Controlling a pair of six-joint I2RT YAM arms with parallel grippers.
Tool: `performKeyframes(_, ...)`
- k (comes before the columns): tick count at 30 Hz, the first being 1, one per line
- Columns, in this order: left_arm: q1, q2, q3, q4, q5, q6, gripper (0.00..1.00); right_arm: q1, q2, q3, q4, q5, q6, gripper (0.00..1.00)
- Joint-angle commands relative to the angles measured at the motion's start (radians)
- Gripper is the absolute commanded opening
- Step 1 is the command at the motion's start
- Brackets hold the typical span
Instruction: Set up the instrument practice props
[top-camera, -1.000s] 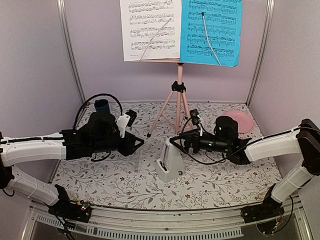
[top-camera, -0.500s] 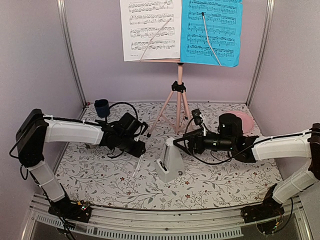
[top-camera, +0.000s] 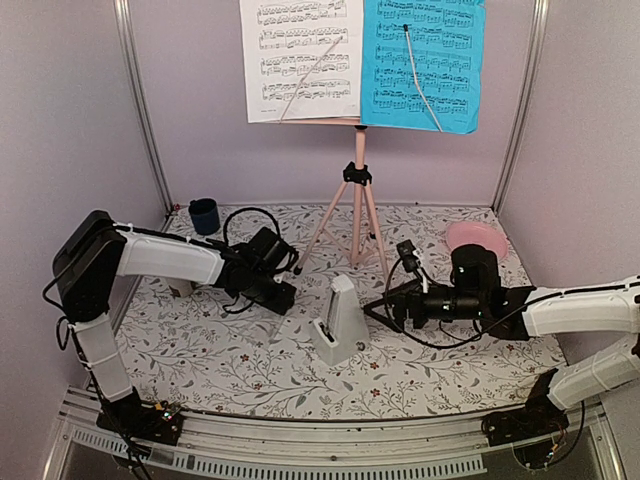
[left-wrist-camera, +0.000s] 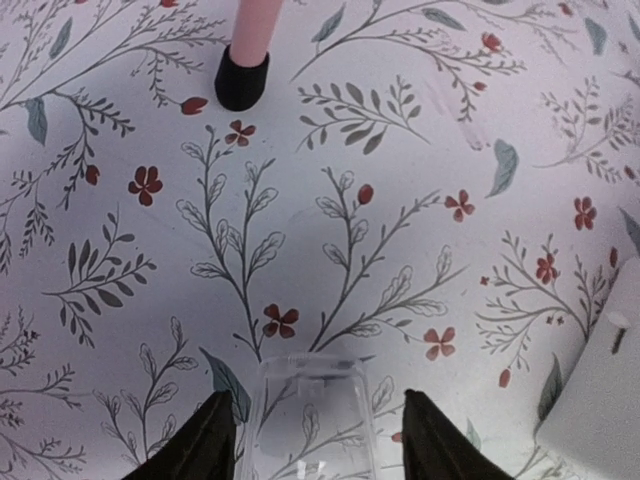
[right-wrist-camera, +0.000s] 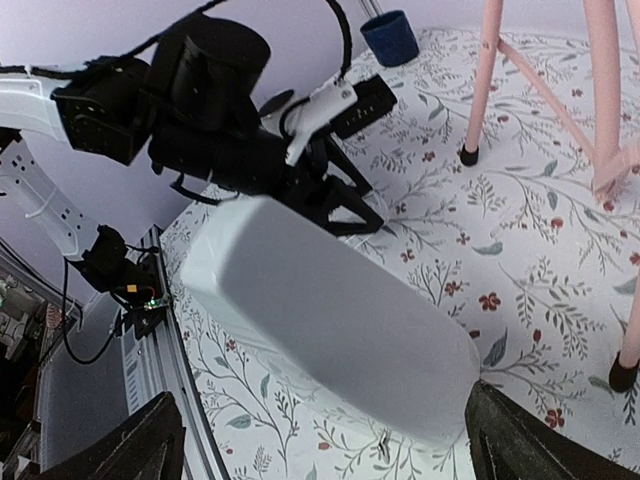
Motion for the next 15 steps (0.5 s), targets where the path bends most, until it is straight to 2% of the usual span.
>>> performKeyframes(1, 0.014, -0.033, 0.006, 0.021, -0.007, 0.019, 0.64, 0.0, -0.009, -0.061, -0.042, -0.034, 0.023, 0.99)
performKeyframes(5, 0.014, -0.084, -0.016, 0.051, -0.005, 0.035, 0.69, 0.004, 0.047, -0.092, -0.039, -0.034, 0.045, 0.9)
performKeyframes(7, 0.012, -0.119, -0.042, 0.105, 0.039, 0.048, 0.69, 0.014, 0.084, -0.093, -0.016, -0.027, 0.056, 0.8)
performKeyframes(12, 0.008, -0.166, -0.127, 0.287, 0.202, 0.075, 0.6, 0.027, 0.186, -0.055, 0.026, -0.001, 0.085, 0.49)
performKeyframes(15, 0.007, -0.156, -0.149, 0.347, 0.25, 0.078, 0.52, 0.027, 0.228, -0.025, 0.03, 0.014, 0.096, 0.36)
